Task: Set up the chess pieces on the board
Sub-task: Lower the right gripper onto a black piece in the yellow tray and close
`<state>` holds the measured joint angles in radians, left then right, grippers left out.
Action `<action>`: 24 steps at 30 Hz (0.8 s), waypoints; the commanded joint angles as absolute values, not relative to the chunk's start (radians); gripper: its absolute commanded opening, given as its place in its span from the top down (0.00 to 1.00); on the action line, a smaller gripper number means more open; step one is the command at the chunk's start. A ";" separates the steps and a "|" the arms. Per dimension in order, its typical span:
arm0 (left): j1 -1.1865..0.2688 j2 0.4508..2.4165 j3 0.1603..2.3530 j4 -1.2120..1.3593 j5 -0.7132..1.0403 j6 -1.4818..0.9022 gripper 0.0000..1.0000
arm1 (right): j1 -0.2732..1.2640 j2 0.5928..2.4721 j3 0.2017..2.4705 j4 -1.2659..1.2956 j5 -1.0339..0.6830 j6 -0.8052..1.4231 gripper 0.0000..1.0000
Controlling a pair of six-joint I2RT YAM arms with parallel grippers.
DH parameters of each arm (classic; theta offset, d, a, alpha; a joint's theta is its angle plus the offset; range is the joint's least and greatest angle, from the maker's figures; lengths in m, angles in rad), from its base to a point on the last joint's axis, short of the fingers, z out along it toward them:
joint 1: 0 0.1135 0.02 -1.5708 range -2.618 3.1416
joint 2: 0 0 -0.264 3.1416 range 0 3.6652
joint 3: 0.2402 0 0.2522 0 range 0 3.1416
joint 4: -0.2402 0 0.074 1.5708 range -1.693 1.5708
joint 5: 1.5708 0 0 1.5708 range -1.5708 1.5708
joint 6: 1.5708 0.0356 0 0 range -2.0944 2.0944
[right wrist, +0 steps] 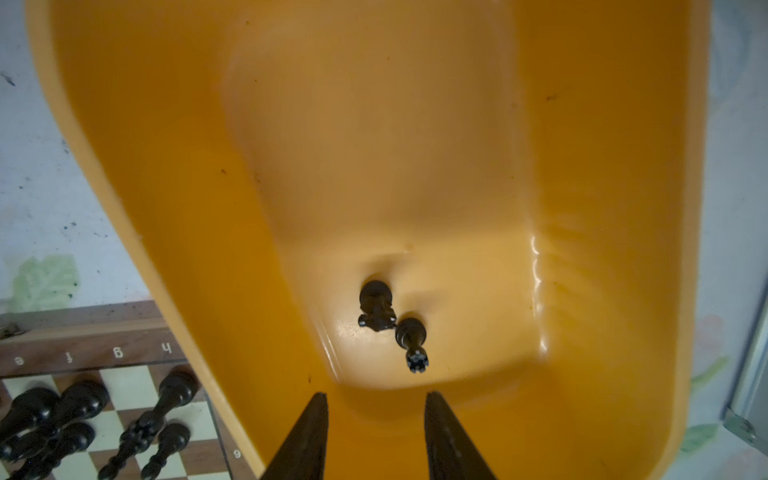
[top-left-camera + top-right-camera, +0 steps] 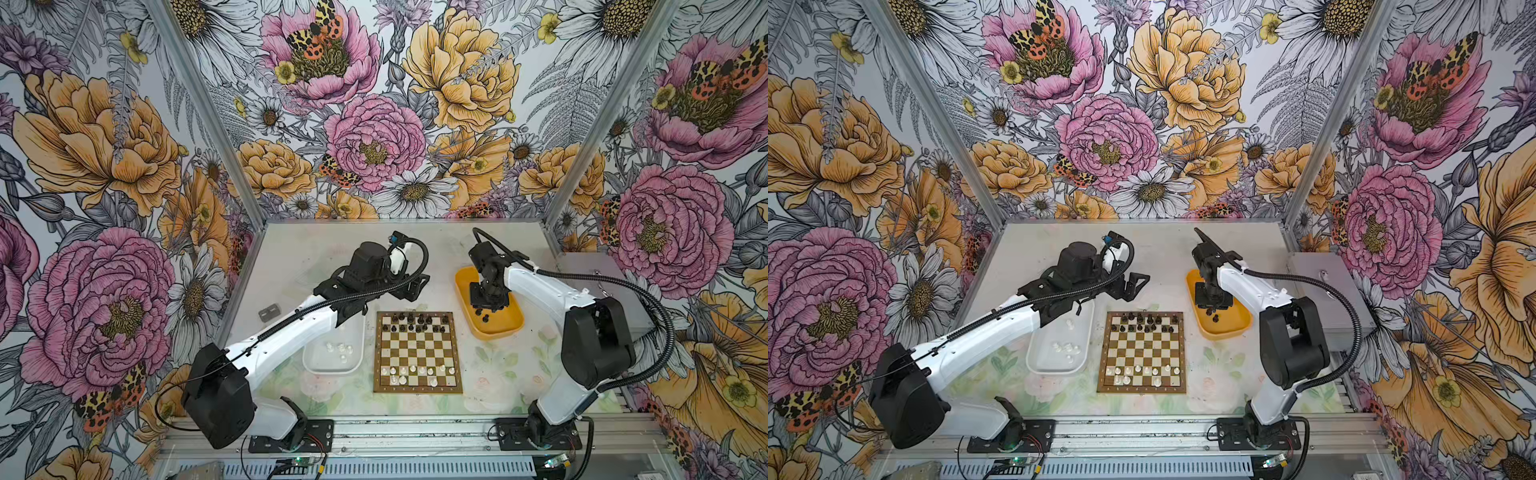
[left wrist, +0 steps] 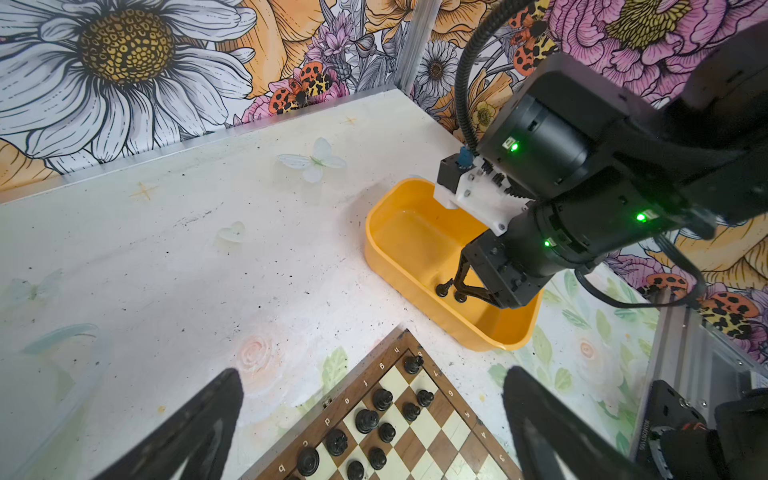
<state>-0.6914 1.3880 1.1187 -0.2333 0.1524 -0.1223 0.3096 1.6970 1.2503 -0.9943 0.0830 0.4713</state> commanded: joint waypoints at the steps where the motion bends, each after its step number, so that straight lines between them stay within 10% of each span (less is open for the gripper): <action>1: -0.689 1.383 1.144 -0.214 0.175 -0.106 0.01 | 0.300 1.715 1.237 -0.953 0.095 0.477 0.58; 24: -0.683 1.364 1.143 -0.240 0.133 -0.111 0.01 | 0.263 1.836 1.270 -0.897 0.063 0.431 0.65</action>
<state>-0.6899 1.3808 1.1187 -0.2375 0.1474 -0.1226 0.2684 1.8168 1.2350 -0.9218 0.0742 0.4442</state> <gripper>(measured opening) 0.989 0.351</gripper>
